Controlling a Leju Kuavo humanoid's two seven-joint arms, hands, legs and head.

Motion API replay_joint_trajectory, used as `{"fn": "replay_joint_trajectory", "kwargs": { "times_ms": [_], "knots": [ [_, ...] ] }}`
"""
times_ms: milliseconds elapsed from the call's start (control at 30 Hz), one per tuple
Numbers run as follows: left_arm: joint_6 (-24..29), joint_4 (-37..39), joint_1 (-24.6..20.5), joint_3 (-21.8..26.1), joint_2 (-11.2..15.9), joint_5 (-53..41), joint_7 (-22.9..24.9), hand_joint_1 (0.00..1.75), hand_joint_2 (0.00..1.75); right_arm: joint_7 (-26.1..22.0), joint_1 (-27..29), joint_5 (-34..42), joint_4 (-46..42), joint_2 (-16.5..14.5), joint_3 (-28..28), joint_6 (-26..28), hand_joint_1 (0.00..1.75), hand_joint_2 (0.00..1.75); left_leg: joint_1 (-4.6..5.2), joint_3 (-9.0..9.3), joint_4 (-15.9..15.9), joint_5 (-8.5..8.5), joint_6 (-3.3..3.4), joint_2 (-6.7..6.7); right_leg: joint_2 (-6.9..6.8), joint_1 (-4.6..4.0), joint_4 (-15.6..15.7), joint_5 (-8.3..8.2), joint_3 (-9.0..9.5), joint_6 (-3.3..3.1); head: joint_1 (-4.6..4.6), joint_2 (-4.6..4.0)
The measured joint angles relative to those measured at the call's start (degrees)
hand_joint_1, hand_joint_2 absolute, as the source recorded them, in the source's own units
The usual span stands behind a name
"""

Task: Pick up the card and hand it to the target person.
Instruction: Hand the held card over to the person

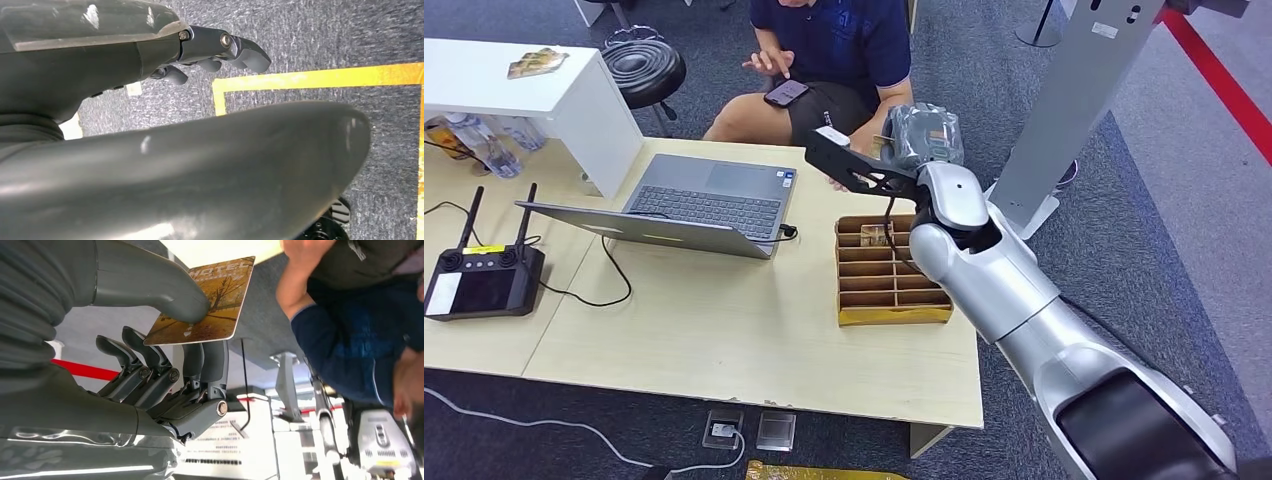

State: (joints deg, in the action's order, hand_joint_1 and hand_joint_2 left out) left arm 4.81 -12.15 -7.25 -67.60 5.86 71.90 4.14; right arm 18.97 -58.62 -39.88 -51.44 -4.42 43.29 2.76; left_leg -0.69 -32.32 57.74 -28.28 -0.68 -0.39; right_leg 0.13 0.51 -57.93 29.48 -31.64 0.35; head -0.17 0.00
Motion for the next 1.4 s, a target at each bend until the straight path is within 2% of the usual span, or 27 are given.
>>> {"fn": "replay_joint_trajectory", "kwargs": {
  "times_ms": [200,400,767,1167,1300,1400],
  "knots": [
    [-0.01,0.01,-0.25,-0.20,0.24,0.05,0.01,0.00,0.00,-0.38,-2.90,-0.95,11.62,-3.97,1.43,-0.26,1.71,1.75,0.00,-0.01,0.00,0.00,0.00,0.00,0.00,0.00,0.02,0.00,0.00,0.00,0.08,0.00],
    [0.32,0.02,0.08,-0.50,0.48,0.49,0.63,0.00,0.00,0.03,-3.58,-1.65,18.56,-5.62,2.70,-0.51,1.71,1.75,0.01,0.01,0.01,0.00,0.00,0.01,0.02,0.01,0.03,0.00,-0.01,0.00,0.05,0.00],
    [0.49,0.02,0.29,-1.11,0.63,0.84,1.22,0.00,0.00,-0.73,-4.03,-2.18,23.23,-6.11,3.97,0.83,1.71,1.75,0.00,0.02,0.01,0.00,0.00,0.03,0.03,0.00,0.03,0.00,-0.01,0.00,0.01,0.00],
    [0.17,0.02,0.33,-1.14,0.65,0.93,0.39,0.00,0.00,-2.71,-4.96,-3.02,24.76,-6.60,4.45,4.60,1.71,1.75,0.00,0.02,0.01,0.00,0.00,0.03,0.03,0.00,0.03,0.00,-0.01,0.00,0.02,0.00],
    [-0.13,0.02,0.33,-1.14,0.75,1.34,0.48,0.00,0.00,-3.40,-5.29,-3.34,24.84,-6.76,4.57,5.51,0.00,1.75,0.00,0.02,0.01,0.00,0.00,0.04,0.04,0.00,0.02,0.00,-0.01,0.00,0.02,0.00],
    [-0.20,0.02,0.35,-1.14,0.78,1.43,0.64,0.00,0.00,-3.54,-5.32,-3.49,24.84,-6.90,4.72,5.84,0.00,1.75,0.00,0.02,0.01,0.00,0.00,0.04,0.04,0.00,0.02,0.00,-0.01,0.00,0.03,0.00]
  ]
}}
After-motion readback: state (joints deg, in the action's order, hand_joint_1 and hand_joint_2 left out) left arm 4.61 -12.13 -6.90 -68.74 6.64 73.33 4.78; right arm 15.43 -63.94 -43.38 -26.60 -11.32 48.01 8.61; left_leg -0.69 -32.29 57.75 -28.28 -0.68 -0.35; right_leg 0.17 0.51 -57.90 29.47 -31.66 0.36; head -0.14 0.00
